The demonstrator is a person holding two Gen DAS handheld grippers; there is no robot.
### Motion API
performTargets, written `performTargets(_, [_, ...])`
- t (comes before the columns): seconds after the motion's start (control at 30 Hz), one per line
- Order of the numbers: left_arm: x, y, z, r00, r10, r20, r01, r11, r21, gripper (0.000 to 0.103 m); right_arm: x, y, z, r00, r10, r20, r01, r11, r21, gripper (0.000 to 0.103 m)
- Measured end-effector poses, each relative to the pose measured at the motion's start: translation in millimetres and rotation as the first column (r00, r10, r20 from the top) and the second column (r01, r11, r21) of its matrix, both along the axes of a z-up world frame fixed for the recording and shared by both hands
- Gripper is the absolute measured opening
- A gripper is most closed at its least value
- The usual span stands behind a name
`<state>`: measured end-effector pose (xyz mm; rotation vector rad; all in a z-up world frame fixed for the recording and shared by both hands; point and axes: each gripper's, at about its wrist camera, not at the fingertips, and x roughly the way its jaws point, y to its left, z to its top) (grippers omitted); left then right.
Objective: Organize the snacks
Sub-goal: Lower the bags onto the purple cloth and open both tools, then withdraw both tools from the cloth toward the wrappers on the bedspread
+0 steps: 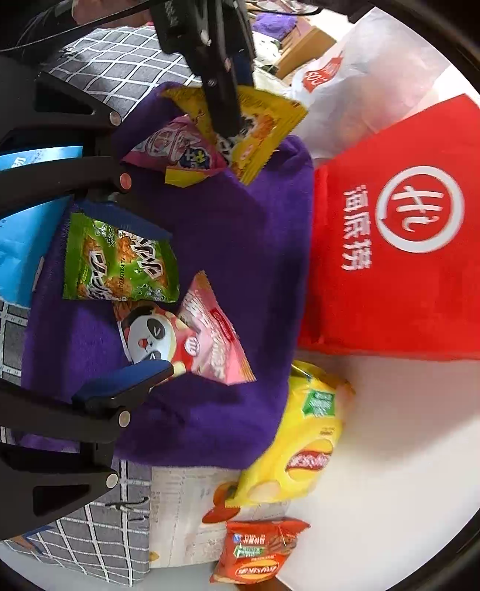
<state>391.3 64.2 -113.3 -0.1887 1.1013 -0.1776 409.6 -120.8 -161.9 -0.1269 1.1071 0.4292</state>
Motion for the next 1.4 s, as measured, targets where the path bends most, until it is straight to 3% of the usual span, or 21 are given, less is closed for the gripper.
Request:
performTargets(0.13, [-2, -1, 5, 1.000, 0.004, 0.022, -0.004, 1.000, 0.006, 0.062, -6, -9, 20, 0.998, -0.025, 0.057, 0.023, 0.999, 0.028, 0.071])
performTargets(0.23, [-5, -2, 12, 0.999, 0.002, 0.046, -0.003, 1.000, 0.023, 0.068, -7, -20, 33, 0.994, -0.054, 0.090, 0.049, 0.997, 0.054, 0.072])
performTargets(0.43, [-11, -4, 24, 0.997, -0.008, 0.076, 0.005, 0.999, 0.034, 0.071, -6, -35, 46, 0.987, -0.117, 0.106, 0.104, 0.988, 0.116, 0.072])
performTargets(0.87, [-29, -6, 51, 0.991, -0.008, 0.135, 0.003, 0.999, 0.041, 0.071, -41, -41, 73, 0.945, -0.182, 0.273, 0.162, 0.982, 0.095, 0.072])
performTargets(1.13, [-47, -16, 70, 0.983, -0.052, 0.175, 0.045, 0.998, 0.044, 0.071, -80, -65, 70, 0.934, -0.232, 0.270, 0.190, 0.966, 0.174, 0.072])
performTargets(1.27, [-55, -18, 81, 0.981, -0.054, 0.187, 0.043, 0.997, 0.060, 0.071, -95, -75, 70, 0.922, -0.281, 0.267, 0.248, 0.957, 0.152, 0.072])
performTargets(1.4, [-59, -16, 87, 0.982, -0.052, 0.184, 0.044, 0.998, 0.045, 0.071, -117, -86, 63, 0.922, -0.322, 0.214, 0.281, 0.939, 0.199, 0.072])
